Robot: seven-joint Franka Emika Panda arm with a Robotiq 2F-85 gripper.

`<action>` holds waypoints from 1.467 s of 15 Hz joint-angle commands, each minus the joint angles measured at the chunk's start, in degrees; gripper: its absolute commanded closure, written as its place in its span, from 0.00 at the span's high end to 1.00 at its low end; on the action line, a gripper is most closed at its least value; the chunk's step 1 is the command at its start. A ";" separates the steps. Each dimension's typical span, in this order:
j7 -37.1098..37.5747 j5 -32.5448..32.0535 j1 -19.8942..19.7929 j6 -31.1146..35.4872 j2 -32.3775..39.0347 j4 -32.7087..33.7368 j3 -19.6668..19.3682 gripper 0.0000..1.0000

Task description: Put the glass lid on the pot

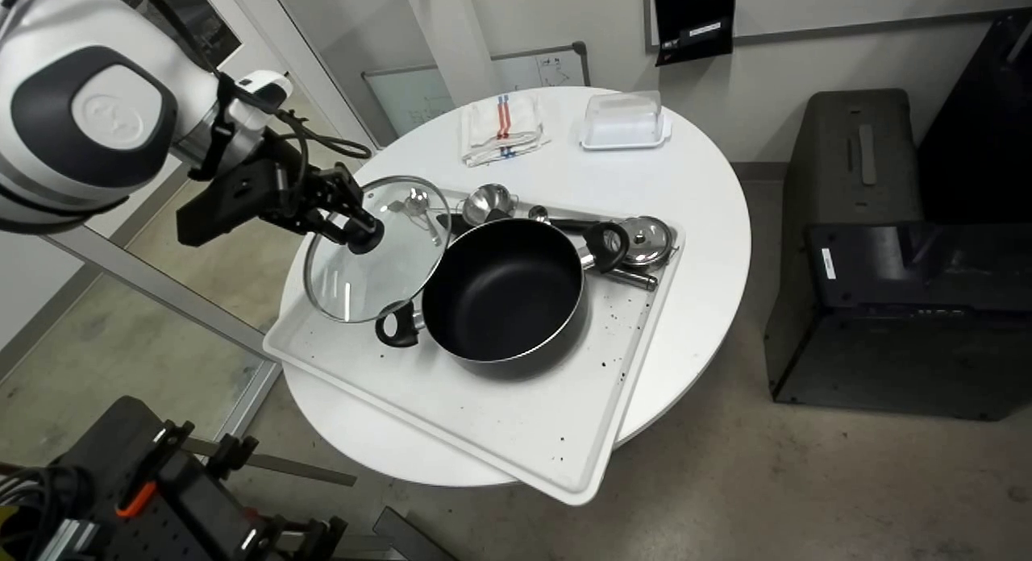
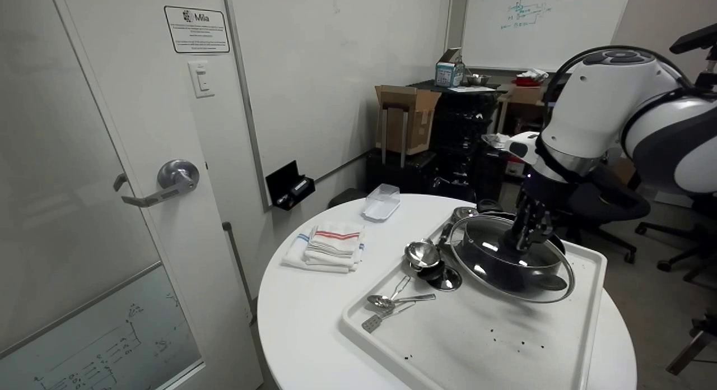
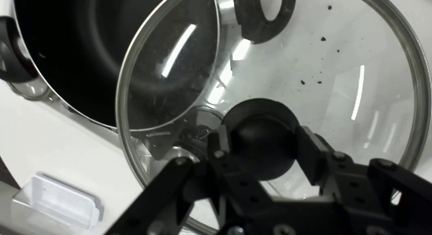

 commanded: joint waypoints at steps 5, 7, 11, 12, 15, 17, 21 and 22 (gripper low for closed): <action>-4.14 7.60 -11.30 -5.53 0.06 3.79 4.31 0.24; -5.86 10.49 -13.78 -7.08 1.04 5.69 5.53 0.24; -6.82 13.28 -16.34 -11.34 3.83 10.71 6.14 0.24; -6.64 13.48 -16.59 -12.60 4.59 12.11 6.00 0.24; -6.36 13.79 -17.37 -15.79 7.05 16.16 5.71 0.24; -5.96 13.75 -17.65 -17.30 8.59 18.43 5.36 0.24; -5.69 13.75 -18.54 -19.09 11.56 22.04 4.99 0.24; -5.67 13.77 -18.81 -19.33 12.37 22.84 4.88 0.24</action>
